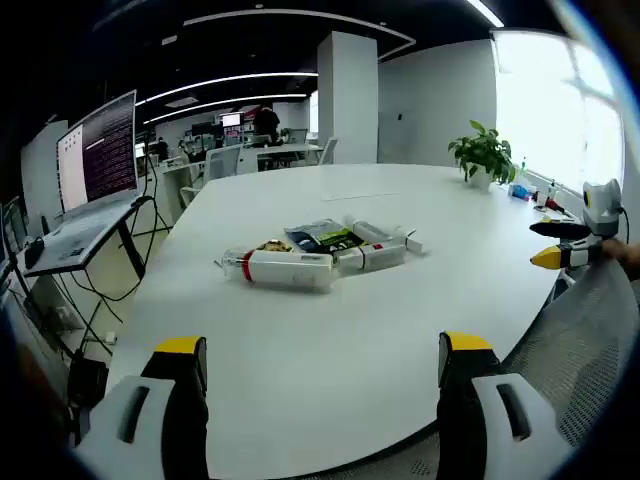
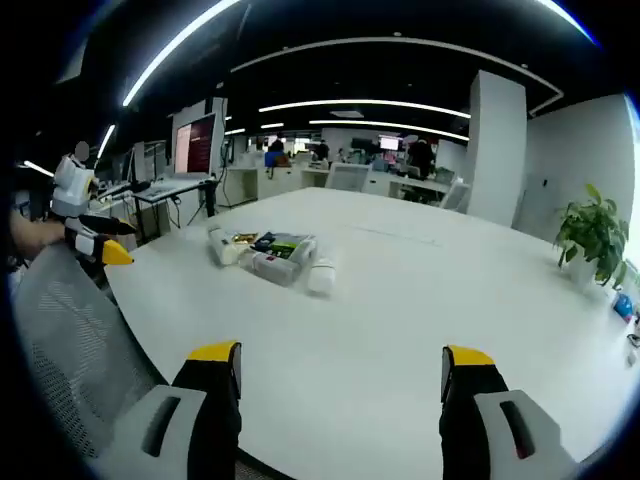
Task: Arrange the skincare products in the storage area until every visible bottle or jar stands upright without overlapping.
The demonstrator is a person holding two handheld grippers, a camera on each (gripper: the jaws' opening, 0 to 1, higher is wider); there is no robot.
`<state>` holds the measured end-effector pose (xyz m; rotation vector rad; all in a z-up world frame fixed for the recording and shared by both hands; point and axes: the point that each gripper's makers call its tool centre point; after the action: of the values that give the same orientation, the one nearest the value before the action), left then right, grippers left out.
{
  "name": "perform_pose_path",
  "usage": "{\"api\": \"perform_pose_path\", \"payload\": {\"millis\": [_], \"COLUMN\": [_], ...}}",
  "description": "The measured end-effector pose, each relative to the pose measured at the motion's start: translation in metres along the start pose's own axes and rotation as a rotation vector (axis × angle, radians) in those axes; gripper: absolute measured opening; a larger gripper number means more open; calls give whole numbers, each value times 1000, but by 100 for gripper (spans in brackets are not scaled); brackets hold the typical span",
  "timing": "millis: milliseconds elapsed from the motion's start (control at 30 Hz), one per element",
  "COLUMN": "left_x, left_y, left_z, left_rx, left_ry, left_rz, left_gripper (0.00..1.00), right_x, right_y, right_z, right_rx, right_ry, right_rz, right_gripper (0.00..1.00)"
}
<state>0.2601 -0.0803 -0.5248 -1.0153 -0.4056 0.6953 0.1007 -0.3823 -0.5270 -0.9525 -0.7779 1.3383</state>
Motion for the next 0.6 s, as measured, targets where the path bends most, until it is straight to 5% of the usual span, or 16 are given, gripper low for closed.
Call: {"api": "perform_pose_path", "payload": {"millis": [600], "left_x": [0], "left_y": [2], "left_z": [-1], "left_rx": [16], "left_ry": [0], "left_rz": [-4], "left_gripper": [89], "right_x": [2], "right_y": [4], "right_z": [-1], "right_rx": [20], "right_ry": [-14], "right_rz": [-9], "right_gripper": [82]}}
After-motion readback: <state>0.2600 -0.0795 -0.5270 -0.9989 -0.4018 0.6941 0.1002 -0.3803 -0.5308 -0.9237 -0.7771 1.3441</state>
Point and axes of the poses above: the point that each gripper's makers call its tool centre point, and the gripper's own axes: z roughly backward along the fingers, x roughly to its left, y roughly out of its underside
